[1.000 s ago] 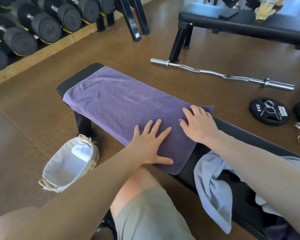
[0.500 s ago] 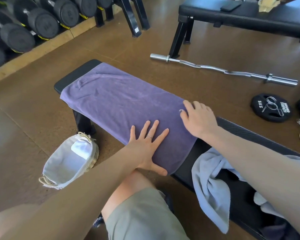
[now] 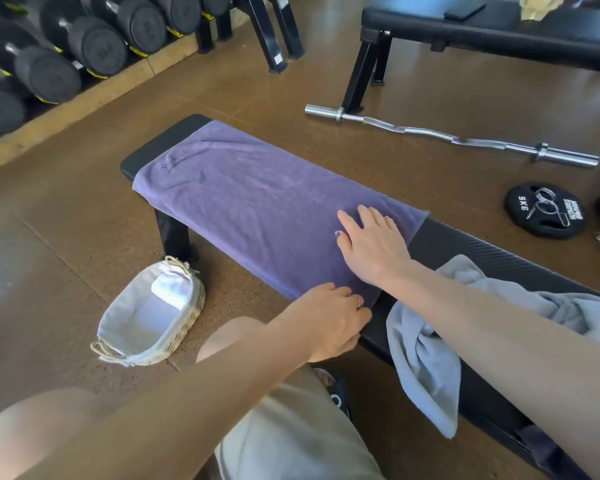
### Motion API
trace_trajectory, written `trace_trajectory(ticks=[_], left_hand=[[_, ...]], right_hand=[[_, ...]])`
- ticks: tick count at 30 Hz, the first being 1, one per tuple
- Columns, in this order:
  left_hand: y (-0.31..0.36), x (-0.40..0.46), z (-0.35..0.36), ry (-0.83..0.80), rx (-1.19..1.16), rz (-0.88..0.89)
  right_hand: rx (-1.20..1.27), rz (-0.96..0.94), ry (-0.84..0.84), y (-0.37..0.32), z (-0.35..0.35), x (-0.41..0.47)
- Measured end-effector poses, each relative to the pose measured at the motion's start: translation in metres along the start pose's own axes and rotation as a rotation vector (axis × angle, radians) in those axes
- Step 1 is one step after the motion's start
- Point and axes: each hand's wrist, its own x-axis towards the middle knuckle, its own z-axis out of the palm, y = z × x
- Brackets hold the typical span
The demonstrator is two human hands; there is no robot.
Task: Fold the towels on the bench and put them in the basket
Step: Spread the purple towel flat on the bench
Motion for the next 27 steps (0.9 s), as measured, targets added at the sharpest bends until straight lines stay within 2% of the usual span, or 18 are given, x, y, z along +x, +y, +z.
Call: trace_trajectory(ticks=[10,13,15,17,19,22,25,27], left_hand=[[0.006,-0.009,0.003,-0.095,-0.03,-0.009],[0.0,-0.014,-0.006,-0.183,-0.103,-0.037],[-0.018,-0.018,-0.017,-0.209,-0.212,-0.148],[-0.049,-0.023,-0.025,-0.079,-0.306,-0.31],[-0.083,-0.027,-0.021,0.037,-0.264,-0.463],[-0.11,-0.03,-0.006,-0.106,-0.153,-0.662],[-0.111,-0.026,0.009,-0.251,-0.249,-0.708],[-0.108,-0.024,0.015,-0.305,-0.258,-0.722]], right_hand=[[-0.072,0.009,-0.045,-0.001,0.005,-0.011],[-0.075,0.037,-0.041,-0.005,0.003,-0.004],[-0.06,0.035,-0.014,-0.009,-0.001,0.005],[-0.032,0.012,0.004,-0.014,-0.005,0.015],[-0.003,0.014,0.012,-0.017,-0.006,0.026],[0.025,0.112,0.001,-0.007,-0.003,0.036],[0.04,0.181,0.028,0.014,0.003,0.035],[0.125,0.247,0.144,0.025,0.002,0.035]])
